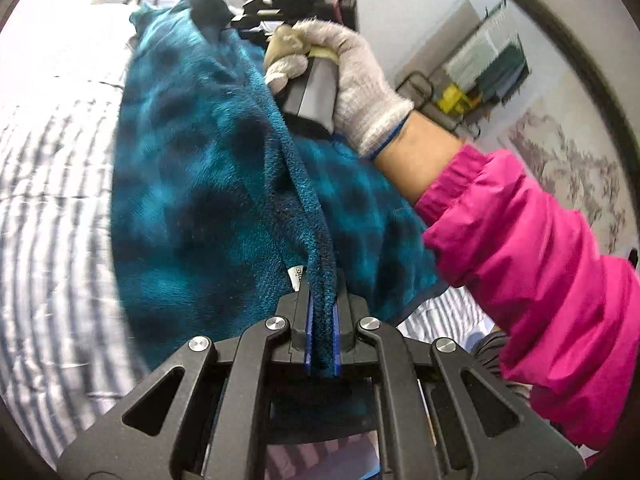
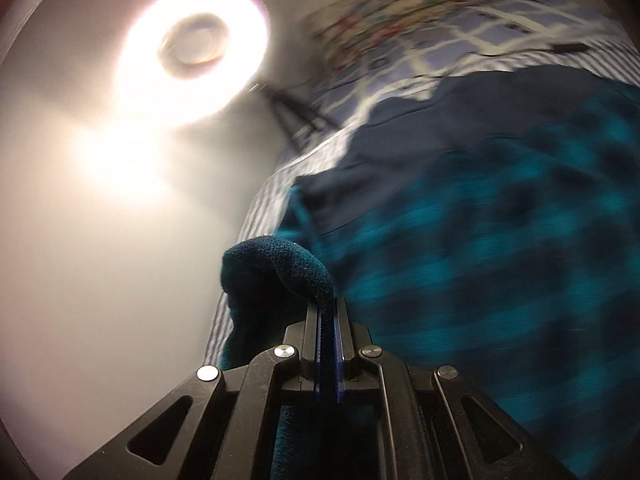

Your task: Fold large clothes

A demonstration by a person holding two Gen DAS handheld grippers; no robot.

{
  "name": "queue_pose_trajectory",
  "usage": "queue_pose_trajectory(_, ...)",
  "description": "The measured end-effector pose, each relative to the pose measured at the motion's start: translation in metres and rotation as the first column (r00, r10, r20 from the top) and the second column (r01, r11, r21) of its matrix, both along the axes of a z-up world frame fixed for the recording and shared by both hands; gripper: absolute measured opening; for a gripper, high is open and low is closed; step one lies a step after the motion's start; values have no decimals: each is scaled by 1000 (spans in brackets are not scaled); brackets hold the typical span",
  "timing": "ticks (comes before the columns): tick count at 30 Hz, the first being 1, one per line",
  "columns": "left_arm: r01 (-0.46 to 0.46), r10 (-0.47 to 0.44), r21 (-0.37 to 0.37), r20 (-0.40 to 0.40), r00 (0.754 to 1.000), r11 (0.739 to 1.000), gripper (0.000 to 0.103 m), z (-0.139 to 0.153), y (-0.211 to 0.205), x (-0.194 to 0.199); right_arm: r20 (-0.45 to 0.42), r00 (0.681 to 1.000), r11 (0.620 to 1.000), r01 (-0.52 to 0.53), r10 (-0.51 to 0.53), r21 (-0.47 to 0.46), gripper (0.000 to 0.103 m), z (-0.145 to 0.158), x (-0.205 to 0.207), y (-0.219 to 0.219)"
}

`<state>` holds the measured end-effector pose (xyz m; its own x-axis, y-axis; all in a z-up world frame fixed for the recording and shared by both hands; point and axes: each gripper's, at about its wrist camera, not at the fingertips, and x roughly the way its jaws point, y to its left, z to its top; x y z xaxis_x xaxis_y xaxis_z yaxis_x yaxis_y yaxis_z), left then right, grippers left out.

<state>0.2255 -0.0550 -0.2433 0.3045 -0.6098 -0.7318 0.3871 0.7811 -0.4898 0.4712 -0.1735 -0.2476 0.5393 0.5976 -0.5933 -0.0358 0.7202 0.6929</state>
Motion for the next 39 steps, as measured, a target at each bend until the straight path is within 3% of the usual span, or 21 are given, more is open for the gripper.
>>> queue_pose_trajectory(6,55,-50,113,-49,998,992,4,-37,-32,9,-127,987,995,101,-101,-7,2,-50,-12,-53)
queue_pose_trajectory(10,54,-48,128,-55,997,990,4,-40,-34,10,-136,984,993,118,-115,16,2,-59,-14,-59)
queue_pose_trajectory(14,60,-57,153,-21,998,986,4,-29,-34,-4,-106,990,995,84,-88,-45,3,-46,-11,-50)
queue_pose_trajectory(19,80,-89,184,39,995,980,4,-16,-39,-16,-70,993,995,102,-100,24,3,-31,-24,-65)
queue_pose_trajectory(22,75,-84,200,38,996,977,4,-18,-35,-18,-92,994,992,46,-57,-113,16,-32,-23,-60)
queue_pose_trajectory(24,79,-85,201,21,996,976,5,-20,-35,-20,-104,994,992,11,-25,-126,27,-31,-27,-61)
queue_pose_trajectory(29,102,-109,172,34,993,980,20,-4,-24,-45,-71,997,980,24,-39,-197,32,-12,-45,-78)
queue_pose_trajectory(35,36,-51,146,96,994,989,20,21,23,-76,26,999,993,-40,43,-110,32,22,-92,-87)
queue_pose_trajectory(39,-80,66,141,103,993,987,20,23,58,-65,89,984,982,-145,156,-123,32,32,-115,-57)
